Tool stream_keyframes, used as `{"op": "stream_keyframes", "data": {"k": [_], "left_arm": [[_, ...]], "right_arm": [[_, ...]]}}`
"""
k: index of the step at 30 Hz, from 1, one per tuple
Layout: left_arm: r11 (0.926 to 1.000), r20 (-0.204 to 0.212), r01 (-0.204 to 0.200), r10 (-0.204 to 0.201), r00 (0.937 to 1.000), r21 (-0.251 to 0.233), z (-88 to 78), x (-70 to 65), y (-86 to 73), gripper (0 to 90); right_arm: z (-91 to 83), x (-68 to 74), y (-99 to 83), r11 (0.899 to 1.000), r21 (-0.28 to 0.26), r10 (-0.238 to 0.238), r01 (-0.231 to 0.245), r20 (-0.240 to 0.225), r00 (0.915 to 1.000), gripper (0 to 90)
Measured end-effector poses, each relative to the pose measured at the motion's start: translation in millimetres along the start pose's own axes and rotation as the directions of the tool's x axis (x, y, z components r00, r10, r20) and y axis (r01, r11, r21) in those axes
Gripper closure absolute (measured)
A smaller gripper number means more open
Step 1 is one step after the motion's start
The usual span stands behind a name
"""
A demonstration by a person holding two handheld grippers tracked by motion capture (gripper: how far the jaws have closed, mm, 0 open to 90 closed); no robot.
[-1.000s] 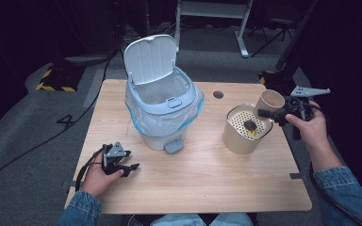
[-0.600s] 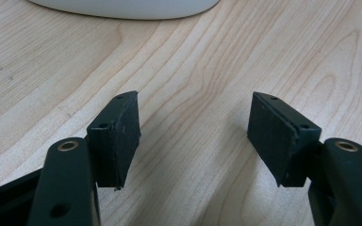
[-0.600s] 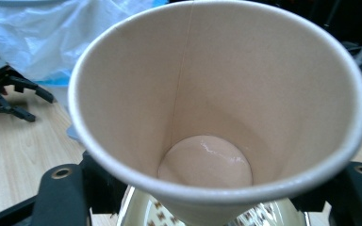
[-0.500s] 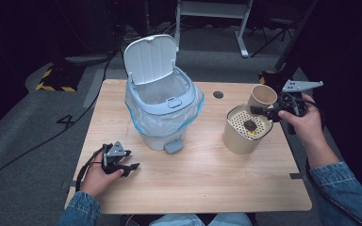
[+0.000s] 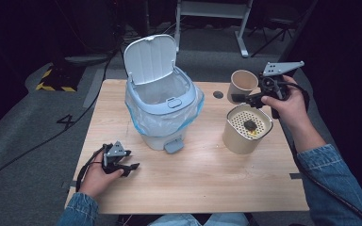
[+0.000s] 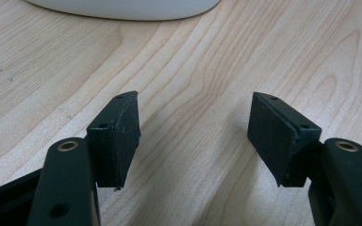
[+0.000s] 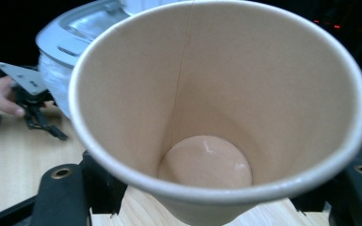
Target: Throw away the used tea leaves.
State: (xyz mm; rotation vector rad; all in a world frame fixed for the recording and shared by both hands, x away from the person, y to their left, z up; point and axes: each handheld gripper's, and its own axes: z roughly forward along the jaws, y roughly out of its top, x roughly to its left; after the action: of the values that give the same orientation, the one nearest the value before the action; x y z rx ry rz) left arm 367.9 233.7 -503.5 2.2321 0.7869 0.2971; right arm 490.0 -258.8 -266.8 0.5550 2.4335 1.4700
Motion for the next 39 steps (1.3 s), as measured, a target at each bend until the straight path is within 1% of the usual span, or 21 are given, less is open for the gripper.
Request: {"op": "stream_keyframes", "data": {"k": [3, 6, 10, 12, 17, 19, 24, 26, 29, 31, 35, 39], "left_arm": [[0.9999, 0.009, 0.01, -0.01, 0.9999, -0.004, -0.2, 1.2, -0.2, 35.1], [0.9999, 0.01, 0.01, -0.01, 0.9999, -0.004, -0.2, 1.3, -0.2, 35.1], [1.0, 0.004, -0.002, 0.002, 1.0, 0.0, 0.1, 0.5, 0.0, 35.0], [1.0, 0.003, -0.004, 0.004, 1.0, 0.0, 0.2, 0.2, 0.1, 35.0], [1.0, 0.001, -0.005, 0.005, 1.0, 0.0, 0.2, 0.0, 0.1, 34.9], [1.0, 0.003, -0.005, 0.005, 1.0, 0.0, 0.2, 0.1, 0.1, 34.9], [1.0, 0.002, -0.005, 0.005, 1.0, 0.0, 0.2, 0.1, 0.1, 34.9], [1.0, 0.003, -0.005, 0.005, 1.0, 0.0, 0.2, 0.1, 0.1, 34.9], [1.0, 0.003, -0.005, 0.005, 1.0, 0.0, 0.2, 0.2, 0.1, 34.8], [1.0, 0.004, -0.005, 0.005, 1.0, 0.0, 0.2, 0.2, 0.1, 34.8], [1.0, 0.001, -0.005, 0.005, 1.0, 0.0, 0.2, 0.0, 0.1, 34.8], [1.0, 0.0, -0.005, 0.005, 1.0, -0.001, 0.3, 0.0, 0.1, 34.8]], "right_arm": [[8.0, 2.9, 13.1, 1.0, -0.002, -0.026, 0.026, -0.031, 0.9992, 29.2], [15.3, 7.3, 24.9, 0.999, -0.02, -0.047, 0.046, -0.039, 0.9981, 29.3], [27.4, 13.2, 37.2, 0.998, -0.048, -0.053, 0.05, -0.061, 0.9967, 29.3], [35.5, 16.3, 43.5, 0.997, -0.054, -0.054, 0.05, -0.072, 0.9959, 29.3], [59.0, 24.7, 57.1, 0.996, -0.053, -0.071, 0.067, -0.077, 0.9945, 29.1], [69.6, 28.3, 62.4, 0.996, -0.062, -0.074, 0.068, -0.087, 0.9935, 29.1], [89.9, 33.6, 70.8, 0.996, -0.057, -0.078, 0.073, -0.085, 0.9934, 28.9], [97.9, 35.8, 73.9, 0.996, -0.065, -0.074, 0.069, -0.087, 0.9934, 28.9], [108.4, 39.8, 78.6, 0.995, -0.065, -0.085, 0.079, -0.083, 0.9929, 28.9], [115.2, 42.4, 81.2, 0.995, -0.065, -0.085, 0.079, -0.092, 0.9921, 28.8], [127.8, 48.4, 85.7, 0.996, -0.036, -0.088, 0.085, -0.089, 0.9922, 28.7], [138.9, 54.1, 89.9, 0.995, -0.017, -0.103, 0.102, -0.086, 0.9909, 28.5]]}}
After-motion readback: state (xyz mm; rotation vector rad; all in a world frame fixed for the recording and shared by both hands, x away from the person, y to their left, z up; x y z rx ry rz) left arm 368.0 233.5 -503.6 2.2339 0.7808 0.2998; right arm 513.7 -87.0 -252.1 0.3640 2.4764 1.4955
